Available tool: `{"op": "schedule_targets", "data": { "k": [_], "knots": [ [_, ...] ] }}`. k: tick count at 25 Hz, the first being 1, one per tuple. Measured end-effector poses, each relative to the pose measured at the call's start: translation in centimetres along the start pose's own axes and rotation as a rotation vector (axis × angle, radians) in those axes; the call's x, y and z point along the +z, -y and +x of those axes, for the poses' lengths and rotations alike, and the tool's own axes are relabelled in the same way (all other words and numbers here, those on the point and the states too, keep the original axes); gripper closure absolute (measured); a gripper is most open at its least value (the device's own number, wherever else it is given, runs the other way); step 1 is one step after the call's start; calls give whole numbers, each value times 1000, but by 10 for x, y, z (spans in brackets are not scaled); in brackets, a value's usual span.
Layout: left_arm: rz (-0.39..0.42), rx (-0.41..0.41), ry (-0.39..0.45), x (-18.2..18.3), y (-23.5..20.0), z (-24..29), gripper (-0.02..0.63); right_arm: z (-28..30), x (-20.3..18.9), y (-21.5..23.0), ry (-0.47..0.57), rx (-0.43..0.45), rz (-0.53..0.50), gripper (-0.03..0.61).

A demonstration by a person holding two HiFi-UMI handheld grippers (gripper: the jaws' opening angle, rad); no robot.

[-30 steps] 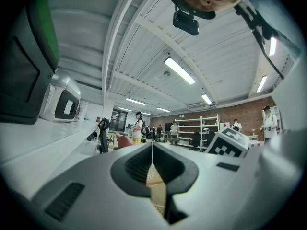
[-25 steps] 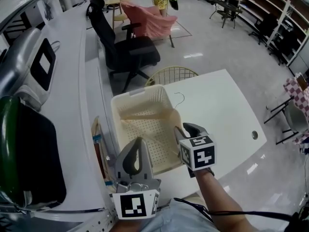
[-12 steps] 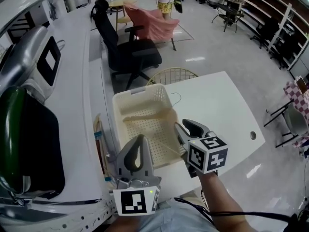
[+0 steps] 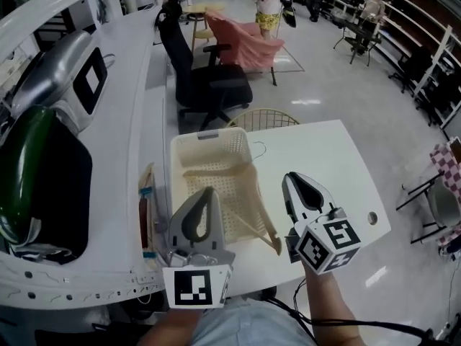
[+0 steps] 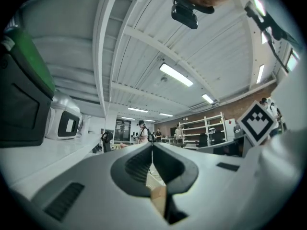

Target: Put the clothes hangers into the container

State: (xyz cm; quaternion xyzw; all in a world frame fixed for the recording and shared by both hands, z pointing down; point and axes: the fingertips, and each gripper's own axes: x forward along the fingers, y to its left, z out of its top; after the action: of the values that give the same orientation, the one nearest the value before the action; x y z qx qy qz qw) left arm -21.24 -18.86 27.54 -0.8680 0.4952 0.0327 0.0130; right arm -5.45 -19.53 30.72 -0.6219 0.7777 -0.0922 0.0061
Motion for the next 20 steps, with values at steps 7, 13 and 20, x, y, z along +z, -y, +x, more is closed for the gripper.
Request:
{"op": "schedule_targets", "data": {
  "k": [7,13,20],
  "knots": [
    [91,78,17,11,12,-1,600,-10,-2,-4,73,63,-147,566],
    [139,117,39,23,18,-4,600,-16,9,-10,121,123,-181,568],
    [162,132,54,34,18,-2,600,-17,13,-12,128,134,-202,568]
  ]
}}
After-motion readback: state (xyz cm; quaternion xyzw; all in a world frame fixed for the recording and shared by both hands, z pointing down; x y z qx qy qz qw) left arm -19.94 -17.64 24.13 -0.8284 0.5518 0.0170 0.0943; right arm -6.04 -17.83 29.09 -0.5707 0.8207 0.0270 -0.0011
